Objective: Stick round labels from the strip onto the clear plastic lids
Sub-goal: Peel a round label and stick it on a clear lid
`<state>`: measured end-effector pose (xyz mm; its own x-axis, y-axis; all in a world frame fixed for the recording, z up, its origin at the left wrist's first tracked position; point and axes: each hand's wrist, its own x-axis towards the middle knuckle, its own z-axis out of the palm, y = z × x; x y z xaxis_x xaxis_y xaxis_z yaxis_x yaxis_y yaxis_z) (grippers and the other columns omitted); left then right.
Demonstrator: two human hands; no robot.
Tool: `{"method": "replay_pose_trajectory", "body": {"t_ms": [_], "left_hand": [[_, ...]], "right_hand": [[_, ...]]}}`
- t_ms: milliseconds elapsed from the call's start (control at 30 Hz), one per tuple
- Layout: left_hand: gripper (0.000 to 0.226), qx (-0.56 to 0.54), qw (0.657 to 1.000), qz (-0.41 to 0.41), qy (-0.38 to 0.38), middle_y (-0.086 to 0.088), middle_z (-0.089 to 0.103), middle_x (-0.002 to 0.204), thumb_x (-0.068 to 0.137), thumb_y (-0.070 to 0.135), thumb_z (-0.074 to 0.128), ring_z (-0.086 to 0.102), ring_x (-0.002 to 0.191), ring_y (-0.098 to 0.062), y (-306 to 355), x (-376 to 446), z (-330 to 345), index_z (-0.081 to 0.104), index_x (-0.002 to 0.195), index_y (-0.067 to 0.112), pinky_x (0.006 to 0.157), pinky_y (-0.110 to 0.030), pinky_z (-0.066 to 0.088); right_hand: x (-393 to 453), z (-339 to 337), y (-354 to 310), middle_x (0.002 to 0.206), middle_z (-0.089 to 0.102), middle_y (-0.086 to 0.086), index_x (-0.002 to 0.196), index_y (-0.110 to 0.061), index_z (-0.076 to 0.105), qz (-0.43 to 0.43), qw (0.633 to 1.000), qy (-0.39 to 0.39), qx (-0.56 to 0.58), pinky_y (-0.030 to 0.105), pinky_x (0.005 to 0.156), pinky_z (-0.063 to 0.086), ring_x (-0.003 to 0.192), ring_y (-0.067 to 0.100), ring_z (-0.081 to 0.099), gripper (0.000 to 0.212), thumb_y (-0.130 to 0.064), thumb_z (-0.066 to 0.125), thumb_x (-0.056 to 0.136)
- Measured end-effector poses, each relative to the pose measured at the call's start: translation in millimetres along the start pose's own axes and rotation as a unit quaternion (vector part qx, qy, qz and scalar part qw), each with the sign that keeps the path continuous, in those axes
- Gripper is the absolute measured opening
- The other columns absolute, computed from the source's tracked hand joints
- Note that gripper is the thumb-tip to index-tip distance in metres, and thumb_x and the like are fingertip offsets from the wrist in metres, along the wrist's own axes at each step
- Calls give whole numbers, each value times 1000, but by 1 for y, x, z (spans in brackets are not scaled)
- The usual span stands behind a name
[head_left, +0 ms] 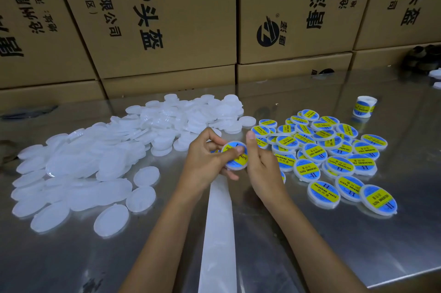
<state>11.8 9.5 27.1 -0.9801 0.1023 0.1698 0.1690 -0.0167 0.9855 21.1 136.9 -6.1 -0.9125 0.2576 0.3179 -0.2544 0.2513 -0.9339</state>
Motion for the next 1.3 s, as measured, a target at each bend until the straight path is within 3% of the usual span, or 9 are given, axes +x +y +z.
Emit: {"method": "replay_pose_trajectory", "body": {"t_ms": [100,167,333,500,633,767,967,1133,1300], "left_hand": [[34,-10,998,16,63,-14,69,64,88,8,76,63,45,-25,-3,2,-1,45,75,5,40,-26,50],[37,-9,995,28,97,-12,69,60,89,12,76,59,39,-25,-4,3,-2,43,73,5,38,-25,46],[37,-10,990,44,131,-15,71,63,88,19,78,61,40,-31,-5,3,2,47,75,3,39,-30,50],[29,6,996,34,79,-12,72,72,94,16,71,63,46,-32,-7,4,2,48,86,-1,49,-38,54],[18,1,1000,25,-2,-9,70,85,93,1,67,67,51,-24,-5,3,3,49,96,4,55,-29,56],[41,-2,998,14,-64,-7,68,99,85,-15,68,70,73,-14,-6,3,6,50,111,12,63,-25,57],[38,-38,999,25,-9,-10,76,87,82,-9,75,72,65,-22,-5,3,1,49,104,8,54,-28,55],[23,-47,994,72,72,-15,75,75,93,6,70,72,60,-28,-7,3,-2,48,88,6,53,-34,59],[22,-37,993,57,96,-10,76,77,97,16,67,75,66,-32,-7,3,3,49,89,5,53,-32,59]], "right_hand": [[-3,3,1,52,37,-11,61,-13,54,-23,998,-60,-22,22,54,30,54,3,36,66,-70,42,90],[-3,4,1,52,32,-10,63,-9,45,-29,996,-67,-57,28,54,27,53,5,32,69,-76,47,81],[-2,1,1,45,29,-10,55,-20,30,-27,996,-30,-82,22,48,24,47,9,30,60,-63,61,83],[-1,3,3,42,39,-9,53,-25,28,-44,991,-2,-128,32,52,24,46,11,32,55,-44,44,102],[3,0,6,40,36,-5,52,-24,31,-20,993,44,-108,30,51,25,47,10,35,55,-39,40,105],[5,-1,5,49,54,-7,53,-20,50,16,997,41,-57,32,61,39,55,9,52,57,-37,36,106],[1,1,2,79,70,10,86,-2,66,15,1000,-11,-9,40,81,49,83,24,65,51,-37,35,106],[-5,4,-4,51,50,-14,71,-18,60,-2,998,-69,2,18,53,34,52,4,45,38,-44,54,98],[0,2,-2,48,46,-9,70,-3,58,13,997,-67,43,17,47,26,46,3,34,43,-36,60,97]]}}
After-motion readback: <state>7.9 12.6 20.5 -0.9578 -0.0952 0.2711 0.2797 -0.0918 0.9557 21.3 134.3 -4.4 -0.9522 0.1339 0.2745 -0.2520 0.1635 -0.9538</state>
